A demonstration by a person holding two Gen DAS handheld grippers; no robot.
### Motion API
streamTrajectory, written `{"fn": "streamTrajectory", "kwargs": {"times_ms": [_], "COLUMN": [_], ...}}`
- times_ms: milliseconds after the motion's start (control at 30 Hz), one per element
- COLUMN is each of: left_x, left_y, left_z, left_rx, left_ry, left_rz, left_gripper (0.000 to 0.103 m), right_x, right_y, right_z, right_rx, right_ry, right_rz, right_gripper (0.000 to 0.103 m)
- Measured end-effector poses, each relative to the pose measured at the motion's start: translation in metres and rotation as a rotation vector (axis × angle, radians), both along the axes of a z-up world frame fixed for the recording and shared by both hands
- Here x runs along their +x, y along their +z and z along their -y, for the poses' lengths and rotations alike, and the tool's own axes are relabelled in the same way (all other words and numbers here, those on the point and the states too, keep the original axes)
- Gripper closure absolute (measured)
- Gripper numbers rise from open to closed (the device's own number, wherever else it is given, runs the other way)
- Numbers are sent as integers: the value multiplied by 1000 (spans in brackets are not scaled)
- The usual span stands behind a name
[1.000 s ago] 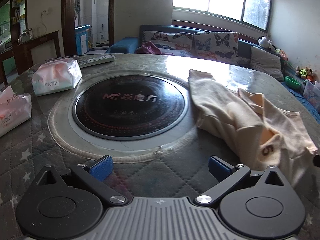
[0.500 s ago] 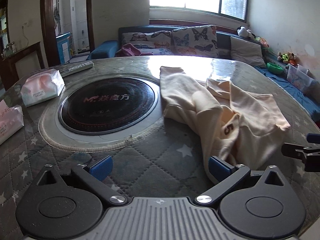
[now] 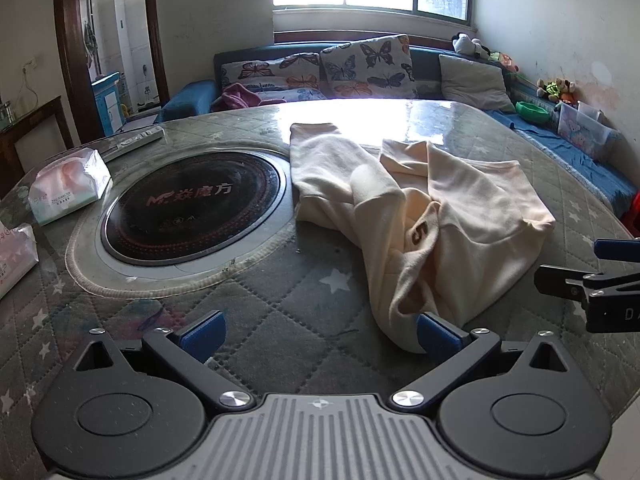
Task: Fold clothes
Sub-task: 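Move both tools over the crumpled cream sweatshirt toward its hem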
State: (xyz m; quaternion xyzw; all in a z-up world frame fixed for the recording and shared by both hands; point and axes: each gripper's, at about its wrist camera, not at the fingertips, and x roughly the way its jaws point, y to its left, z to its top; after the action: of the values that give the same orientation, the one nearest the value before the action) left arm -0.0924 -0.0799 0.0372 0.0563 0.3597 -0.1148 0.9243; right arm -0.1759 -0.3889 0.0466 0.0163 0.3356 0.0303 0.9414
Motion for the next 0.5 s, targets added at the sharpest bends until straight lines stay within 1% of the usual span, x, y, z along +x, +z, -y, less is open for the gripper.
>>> {"fn": "streamTrajectory", "kwargs": {"times_ms": [500], "left_x": [-1], "left_y": [-2], "left_z": [9], "left_rx": [20], "left_ry": [-24], "left_rz": [-15], "left_gripper": [0], "right_x": [-3], "right_y": [0], "right_z": [-6], "right_rx": [6], "right_ry": [11], "right_rz": [2], "right_gripper": [0]}}
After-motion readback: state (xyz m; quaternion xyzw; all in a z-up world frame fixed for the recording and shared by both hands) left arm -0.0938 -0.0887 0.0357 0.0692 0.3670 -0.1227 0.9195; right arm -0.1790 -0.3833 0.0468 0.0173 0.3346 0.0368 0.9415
